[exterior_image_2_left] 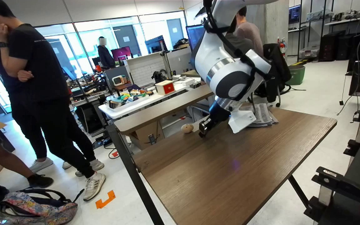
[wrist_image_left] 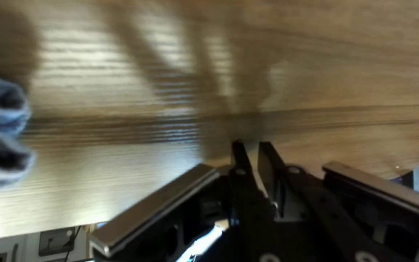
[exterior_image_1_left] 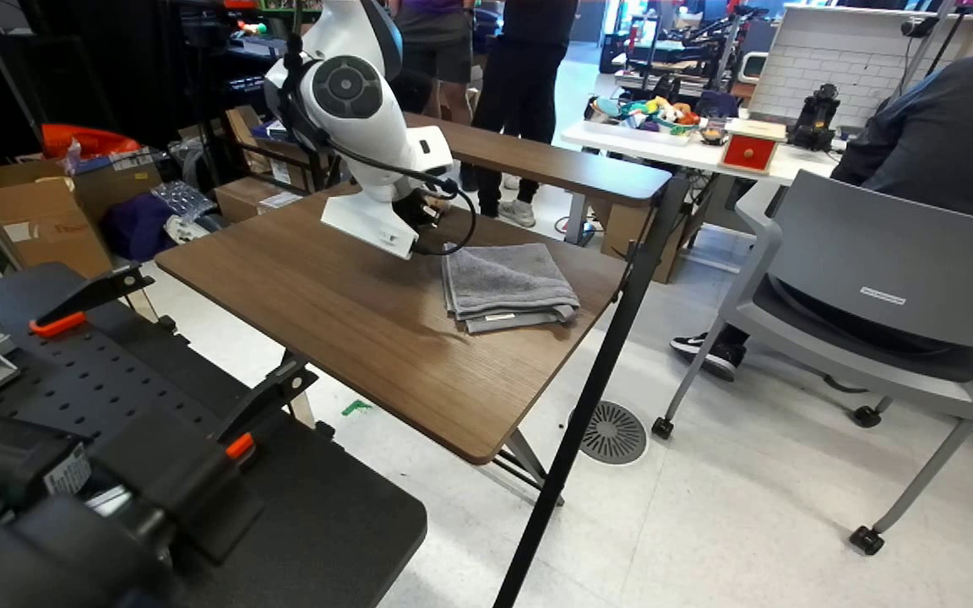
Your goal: Wipe the table
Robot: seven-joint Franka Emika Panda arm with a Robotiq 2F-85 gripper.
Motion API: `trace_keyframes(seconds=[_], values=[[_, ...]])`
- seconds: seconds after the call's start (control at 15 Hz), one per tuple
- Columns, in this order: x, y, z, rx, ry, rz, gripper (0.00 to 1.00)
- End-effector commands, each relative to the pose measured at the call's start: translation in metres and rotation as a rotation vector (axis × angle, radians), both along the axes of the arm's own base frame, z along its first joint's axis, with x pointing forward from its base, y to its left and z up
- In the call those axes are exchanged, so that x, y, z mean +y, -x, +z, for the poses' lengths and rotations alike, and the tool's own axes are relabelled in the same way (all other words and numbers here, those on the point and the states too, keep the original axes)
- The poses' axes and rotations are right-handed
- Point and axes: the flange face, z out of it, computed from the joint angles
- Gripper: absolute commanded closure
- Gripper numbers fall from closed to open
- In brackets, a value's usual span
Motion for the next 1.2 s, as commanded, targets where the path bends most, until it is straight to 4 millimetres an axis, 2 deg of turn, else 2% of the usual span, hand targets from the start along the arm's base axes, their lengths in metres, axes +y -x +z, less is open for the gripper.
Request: trace_keyframes(seconds=[0.0,0.13,0.47,0.8,1.13], values=[[-0.013,0.015,0.024,0.025,0.058,-0.050,0.53],[-0.020,0.002,0.031,-0.021,0.076,-0.077,0.38],[-0.031,-0.035,0.033,-0.140,0.088,-0.129,0.02],[-0.023,-0.044,0.010,-0.187,0.093,-0.138,0.00],[-0.003,-0.045,-0.005,-0.200,0.067,-0.133,0.00]])
